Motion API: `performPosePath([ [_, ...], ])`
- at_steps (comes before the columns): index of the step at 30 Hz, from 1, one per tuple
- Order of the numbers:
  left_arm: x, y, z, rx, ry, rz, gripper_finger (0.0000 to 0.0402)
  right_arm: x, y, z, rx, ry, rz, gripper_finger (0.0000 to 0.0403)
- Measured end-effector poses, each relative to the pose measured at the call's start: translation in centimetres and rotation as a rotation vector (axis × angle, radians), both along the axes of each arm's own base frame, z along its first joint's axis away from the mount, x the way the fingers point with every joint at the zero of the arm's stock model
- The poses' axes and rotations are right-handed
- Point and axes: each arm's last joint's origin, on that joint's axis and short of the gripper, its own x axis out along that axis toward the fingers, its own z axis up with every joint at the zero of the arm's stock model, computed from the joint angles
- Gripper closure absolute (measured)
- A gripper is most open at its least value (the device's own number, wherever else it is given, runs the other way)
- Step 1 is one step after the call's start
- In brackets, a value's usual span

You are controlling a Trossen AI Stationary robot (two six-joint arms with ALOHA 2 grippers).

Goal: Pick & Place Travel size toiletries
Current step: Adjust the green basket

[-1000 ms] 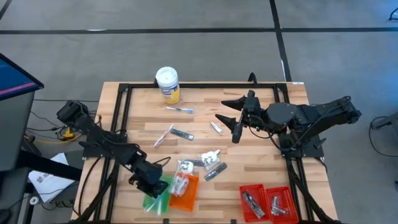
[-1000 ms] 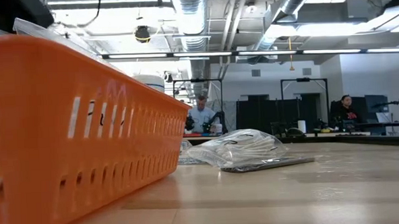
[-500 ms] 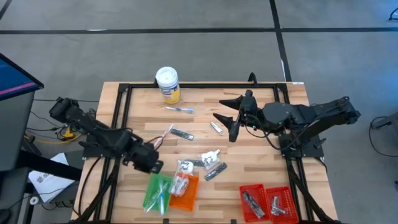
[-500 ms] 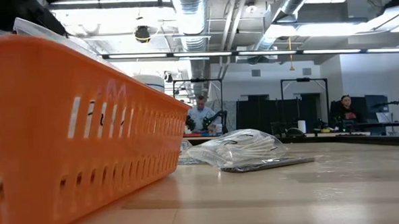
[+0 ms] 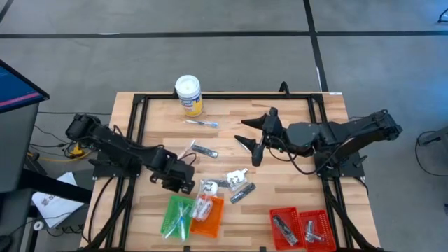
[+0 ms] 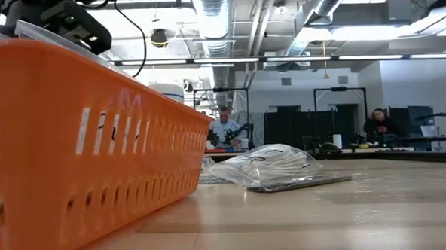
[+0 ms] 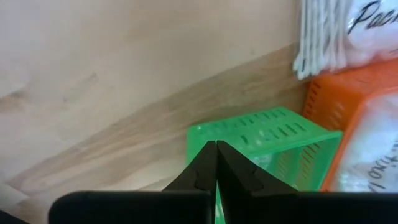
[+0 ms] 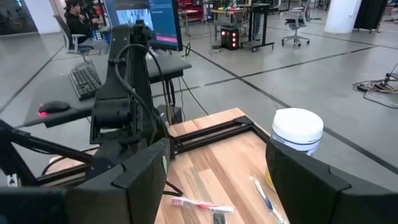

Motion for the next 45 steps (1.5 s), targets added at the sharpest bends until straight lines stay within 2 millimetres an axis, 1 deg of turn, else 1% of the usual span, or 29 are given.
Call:
performPosePath([
  [8, -0.3, -0.9, 0.0, -0.005, 0.012, 0.01, 0.0401, -0.1, 0.0, 0.1, 0.0, -0.001, -0.001, 0.0143],
  [27, -0.3, -0.9, 0.0, 0.013, 0.002, 0.033, 0.0401, -0.1, 0.0, 0.1, 0.0, 0.0, 0.0, 0.0143],
  [36, -0.4, -0.9, -0.1, 0.121, -0.029, 0.057, 0.0401, -0.1, 0.0, 0.1, 0.0, 0.0, -0.001, 0.0143],
  [45, -0.9, -1.3, -0.1, 0.131, 0.004, 0.033, 0.0401, -0.1, 0.0, 0.0, -0.001, 0.002, -0.001, 0.0143],
])
